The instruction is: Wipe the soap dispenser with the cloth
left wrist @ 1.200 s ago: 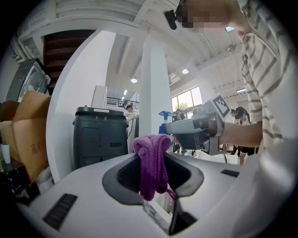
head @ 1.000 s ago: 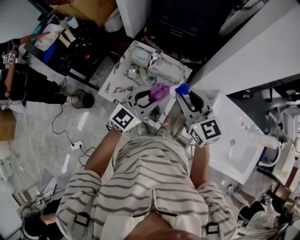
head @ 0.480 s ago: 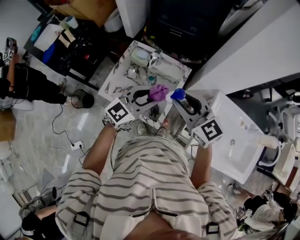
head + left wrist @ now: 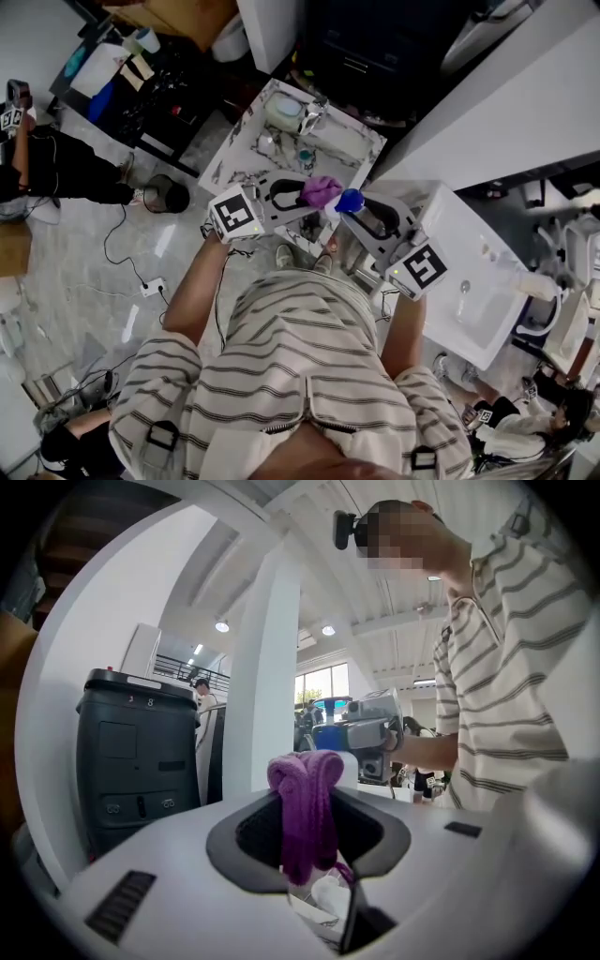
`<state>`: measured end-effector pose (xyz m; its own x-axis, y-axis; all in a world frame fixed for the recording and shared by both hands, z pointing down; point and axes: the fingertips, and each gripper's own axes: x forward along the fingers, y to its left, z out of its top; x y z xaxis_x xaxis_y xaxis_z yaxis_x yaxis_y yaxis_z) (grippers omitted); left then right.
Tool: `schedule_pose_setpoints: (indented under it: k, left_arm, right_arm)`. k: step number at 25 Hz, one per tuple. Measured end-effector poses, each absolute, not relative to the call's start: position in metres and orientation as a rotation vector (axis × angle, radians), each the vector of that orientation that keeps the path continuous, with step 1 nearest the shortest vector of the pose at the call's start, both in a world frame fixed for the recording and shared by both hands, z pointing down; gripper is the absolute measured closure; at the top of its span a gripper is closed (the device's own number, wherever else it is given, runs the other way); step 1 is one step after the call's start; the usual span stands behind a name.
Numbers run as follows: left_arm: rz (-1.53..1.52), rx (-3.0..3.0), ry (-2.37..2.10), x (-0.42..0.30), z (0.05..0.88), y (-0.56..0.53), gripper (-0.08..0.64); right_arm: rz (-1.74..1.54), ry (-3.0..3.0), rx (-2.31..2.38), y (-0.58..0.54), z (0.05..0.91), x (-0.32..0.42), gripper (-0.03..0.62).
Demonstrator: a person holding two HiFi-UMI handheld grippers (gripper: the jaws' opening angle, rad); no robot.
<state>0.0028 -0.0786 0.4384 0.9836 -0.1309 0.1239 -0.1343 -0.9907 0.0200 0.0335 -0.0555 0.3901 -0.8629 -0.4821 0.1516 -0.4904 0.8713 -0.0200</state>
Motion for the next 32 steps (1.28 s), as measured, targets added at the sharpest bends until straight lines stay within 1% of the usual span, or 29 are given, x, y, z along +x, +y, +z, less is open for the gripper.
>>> schedule_pose_setpoints:
  k: [8, 20, 32]
  left_arm:
    - [0.207, 3.095, -0.098, 0.004, 0.440, -0.071, 0.440]
    - [0.254, 3.060, -0.033, 0.009, 0.449, -0.065, 0.440]
    - [0.270, 3.027, -0.032, 0.007, 0.456, -0.063, 0.440]
  right_arm:
    - [0.039, -2.916, 0.663, -0.043, 0.384, 0.020, 0.457]
    - [0.059, -2.973, 0.530, -0.026, 0.376, 0.005, 0.457]
    - [0.157, -3.034, 0.556, -0.030, 0.367, 0.010, 0.457]
